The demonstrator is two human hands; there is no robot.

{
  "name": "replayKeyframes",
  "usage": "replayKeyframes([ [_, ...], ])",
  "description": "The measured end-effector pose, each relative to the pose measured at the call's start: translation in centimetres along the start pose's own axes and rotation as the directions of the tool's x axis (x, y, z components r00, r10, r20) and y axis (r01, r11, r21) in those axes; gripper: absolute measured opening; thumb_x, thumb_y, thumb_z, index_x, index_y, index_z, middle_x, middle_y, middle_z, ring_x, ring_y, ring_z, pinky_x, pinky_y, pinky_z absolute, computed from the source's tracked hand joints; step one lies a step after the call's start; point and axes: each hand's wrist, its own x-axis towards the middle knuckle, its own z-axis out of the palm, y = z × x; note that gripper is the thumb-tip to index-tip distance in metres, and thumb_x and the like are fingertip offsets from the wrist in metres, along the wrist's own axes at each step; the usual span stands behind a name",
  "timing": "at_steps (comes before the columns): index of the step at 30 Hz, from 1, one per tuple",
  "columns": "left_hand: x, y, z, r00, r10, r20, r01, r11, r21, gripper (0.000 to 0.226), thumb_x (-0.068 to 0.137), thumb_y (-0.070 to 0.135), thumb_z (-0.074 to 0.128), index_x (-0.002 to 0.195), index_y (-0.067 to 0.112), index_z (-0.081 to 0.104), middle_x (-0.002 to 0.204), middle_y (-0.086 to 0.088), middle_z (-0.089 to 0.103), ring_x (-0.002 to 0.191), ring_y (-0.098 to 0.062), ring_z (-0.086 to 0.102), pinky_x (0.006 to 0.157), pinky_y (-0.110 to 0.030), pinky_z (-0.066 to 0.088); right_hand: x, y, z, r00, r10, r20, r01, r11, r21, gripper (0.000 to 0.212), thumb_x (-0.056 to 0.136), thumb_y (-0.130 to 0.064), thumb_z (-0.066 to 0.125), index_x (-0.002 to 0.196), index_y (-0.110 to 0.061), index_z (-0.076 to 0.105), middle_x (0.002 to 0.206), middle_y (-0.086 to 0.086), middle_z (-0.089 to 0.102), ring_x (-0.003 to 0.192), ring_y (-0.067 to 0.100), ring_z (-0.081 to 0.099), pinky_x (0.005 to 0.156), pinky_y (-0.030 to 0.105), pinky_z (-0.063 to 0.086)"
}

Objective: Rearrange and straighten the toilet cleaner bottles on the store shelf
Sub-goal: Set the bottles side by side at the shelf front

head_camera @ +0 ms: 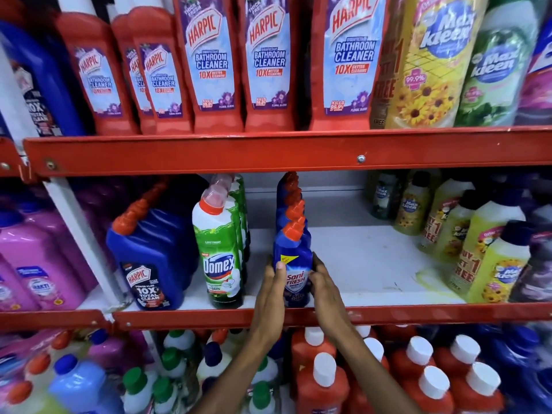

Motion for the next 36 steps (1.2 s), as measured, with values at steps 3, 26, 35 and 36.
replayKeyframes([
  [3,-0.3,-0.3,0.4,1.000,0.008,0.009,-0.008,1.000,-0.029,0.075,0.079,0.070,0.047,0.133,0.019,0.055,0.121,0.001,0.073,0.114,-0.013,0.070,0.098,-0.033,0.053,-0.1,0.8,0.1,1.000,-0.002,-0.014,0.002,1.000,0.000,0.042,0.105,-0.010,0.030,0.143,-0.014,0.048,0.128,0.007,0.066,0.092,-0.014,0.066,0.073,0.005,0.050],
  [26,-3.3,2.7,-11.9,0.920,0.205,-0.335,-0.131,0.964,0.232,0.068,0.091,0.061,0.040,0.152,0.032,0.034,0.160,0.015,0.034,0.147,-0.003,0.034,0.124,-0.038,0.029,-2.3,-0.4,13.0,0.988,-0.156,0.018,0.157,0.986,-0.062,0.038,0.105,-0.024,0.036,0.142,-0.034,0.038,0.144,-0.021,0.041,0.115,-0.037,0.036,0.099,-0.005,0.028],
  [35,-5.9,8.6,-11.2,0.991,0.110,0.079,-0.129,0.947,0.294,0.055,0.104,0.038,0.026,0.153,0.014,0.037,0.158,-0.033,0.030,0.151,-0.040,0.027,0.124,-0.042,0.020,4.3,14.8,15.4,0.998,-0.046,0.035,0.045,0.999,0.018,0.041,0.107,-0.045,0.025,0.147,-0.051,0.032,0.161,-0.015,0.036,0.149,0.033,0.033,0.122,0.055,0.010],
  [36,-6.1,9.0,-11.1,0.995,0.039,0.091,-0.063,0.958,0.279,0.059,0.104,0.038,0.019,0.155,0.009,0.026,0.163,-0.031,0.015,0.154,-0.038,0.020,0.124,-0.036,0.016,4.5,16.1,15.7,0.996,-0.087,0.011,0.087,0.995,-0.045,0.043,0.107,-0.050,0.023,0.149,-0.056,0.024,0.167,-0.010,0.022,0.152,0.041,0.022,0.115,0.071,0.000],
])
